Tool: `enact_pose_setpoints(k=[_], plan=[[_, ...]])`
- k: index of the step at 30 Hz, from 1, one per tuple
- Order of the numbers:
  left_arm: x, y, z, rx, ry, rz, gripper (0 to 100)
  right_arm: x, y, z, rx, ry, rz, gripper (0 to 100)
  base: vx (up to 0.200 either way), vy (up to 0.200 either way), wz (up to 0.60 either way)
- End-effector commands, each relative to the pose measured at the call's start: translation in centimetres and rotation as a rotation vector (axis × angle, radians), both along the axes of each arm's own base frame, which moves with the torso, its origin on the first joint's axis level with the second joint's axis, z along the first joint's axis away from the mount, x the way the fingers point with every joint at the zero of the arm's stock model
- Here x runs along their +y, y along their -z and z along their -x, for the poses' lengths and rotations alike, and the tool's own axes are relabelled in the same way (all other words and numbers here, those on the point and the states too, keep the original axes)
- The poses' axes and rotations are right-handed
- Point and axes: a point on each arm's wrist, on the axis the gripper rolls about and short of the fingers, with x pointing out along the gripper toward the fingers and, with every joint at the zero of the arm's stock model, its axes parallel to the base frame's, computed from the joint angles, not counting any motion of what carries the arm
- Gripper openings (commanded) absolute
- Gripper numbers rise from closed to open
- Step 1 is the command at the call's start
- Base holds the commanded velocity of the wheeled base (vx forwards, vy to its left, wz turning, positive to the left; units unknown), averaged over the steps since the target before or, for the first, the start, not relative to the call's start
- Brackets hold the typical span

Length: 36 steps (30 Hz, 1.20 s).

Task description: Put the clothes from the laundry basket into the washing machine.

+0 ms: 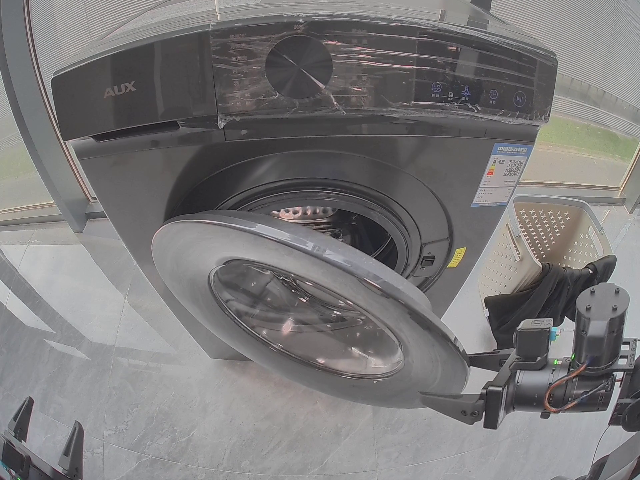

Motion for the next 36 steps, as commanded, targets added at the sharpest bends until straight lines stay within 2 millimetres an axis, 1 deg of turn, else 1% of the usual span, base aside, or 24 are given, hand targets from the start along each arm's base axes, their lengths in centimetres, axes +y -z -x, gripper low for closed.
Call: enact_pose_setpoints(k=[1, 3, 4, 6, 7, 8, 10, 11, 12, 13, 14, 15, 18, 19, 22, 23, 26, 30, 31, 32, 33, 36], plan=[[0.0, 0.5, 0.0, 0.0, 0.0, -0.001, 100, -0.7, 0.2, 1.4, -0.027, -0.034, -0.026, 100, 0.0, 0.0, 0.0], [0.0, 0.5, 0.0, 0.0, 0.0, -0.001, 100, -0.8, 0.1, 1.5, -0.03, -0.035, -0.029, 100, 0.0, 0.0, 0.0], [0.0, 0.5, 0.0, 0.001, 0.0, -0.001, 100, -1.3, -0.4, 2.0, -0.055, -0.051, -0.06, 100, 0.0, 0.0, 0.0], [0.0, 0.5, 0.0, 0.0, 0.0, -0.001, 100, -1.7, -1.1, 2.3, -0.081, -0.058, -0.093, 100, 0.0, 0.0, 0.0], [0.0, 0.5, 0.0, 0.001, -0.002, -0.001, 100, -1.7, -1.2, 2.3, -0.084, -0.059, -0.096, 100, 0.0, 0.0, 0.0], [0.0, 0.5, 0.0, 0.0, 0.0, -0.001, 100, -1.8, -2.1, 2.4, -0.116, -0.06, -0.127, 100, 0.0, 0.0, 0.0], [0.0, 0.5, 0.0, 0.001, 0.0, -0.001, 100, -1.9, -2.5, 2.3, -0.13, -0.05, -0.138, 100, 0.0, 0.0, 0.0], [0.0, 0.5, 0.0, 0.0, 0.0, -0.001, 100, -2.2, -3.3, 1.6, -0.157, -0.017, -0.155, 100, 0.0, 0.0, 0.0], [0.0, 0.5, 0.0, 0.0, 0.0, -0.001, 100, -2.2, -3.3, 1.6, -0.157, -0.017, -0.155, 100, 0.0, 0.0, 0.0], [0.0, 0.5, 0.0, 0.0, -0.002, -0.001, 100, -2.6, -4.0, 0.9, -0.183, 0.024, -0.169, 100, 0.0, 0.0, 0.0], [0.0, 0.5, 0.0, 0.001, -0.002, -0.001, 100, -2.7, -4.4, 0.6, -0.194, 0.035, -0.176, 100, 0.0, 0.0, 0.0], [0.0, 0.5, 0.0, 0.0, 0.0, -0.001, 100, -2.9, -5.2, 0.0, -0.218, 0.059, -0.189, 100, 0.0, 0.0, 0.0], [0.0, 0.5, 0.0, 0.0, 0.0, -0.001, 100, -3.4, -6.4, -1.3, -0.251, 0.121, -0.202, 100, 0.0, 0.0, 0.0], [0.0, 0.5, 0.0, 0.0, 0.0, -0.001, 100, -3.6, -6.6, -1.6, -0.255, 0.141, -0.2, 100, 0.0, 0.0, 0.0], [0.0, 0.5, 0.0, 0.0, 0.0, -0.001, 100, -3.9, -5.6, -2.8, -0.219, 0.185, -0.165, 100, 0.0, 0.0, 0.0], [0.0, 0.5, 0.0, 0.0, 0.0, -0.001, 100, -3.8, -4.9, -3.3, -0.194, 0.194, -0.143, 100, 0.0, 0.0, 0.0], [0.0, 0.5, 0.0, 0.0, 0.0, -0.001, 100, -3.5, -3.7, -3.8, -0.158, 0.224, -0.103, 100, 0.0, 0.0, 0.0], [0.0, 0.5, 0.0, 0.0, 0.0, -0.001, 100, -3.3, -1.4, -4.1, -0.092, 0.231, -0.036, 100, 0.0, 0.0, 0.0], [0.0, 0.5, 0.0, 0.0, 0.0, -0.001, 100, -3.3, -1.4, -4.1, -0.092, 0.231, -0.036, 100, 0.0, 0.0, 0.0], [0.0, 0.5, 0.0, 0.001, 0.0, -0.001, 100, -3.0, -0.4, -4.0, -0.071, 0.206, 0.005, 100, 0.0, 0.0, 0.0], [0.0, 0.5, 0.0, 0.0, 0.0, -0.001, 100, -2.9, 0.1, -3.8, -0.059, 0.196, 0.022, 100, 0.0, 0.0, 0.0], [0.0, 0.5, 0.0, 0.0, 0.0, -0.001, 100, -2.3, 0.8, -3.5, -0.035, 0.16, 0.042, 100, 0.0, 0.0, 0.0]])
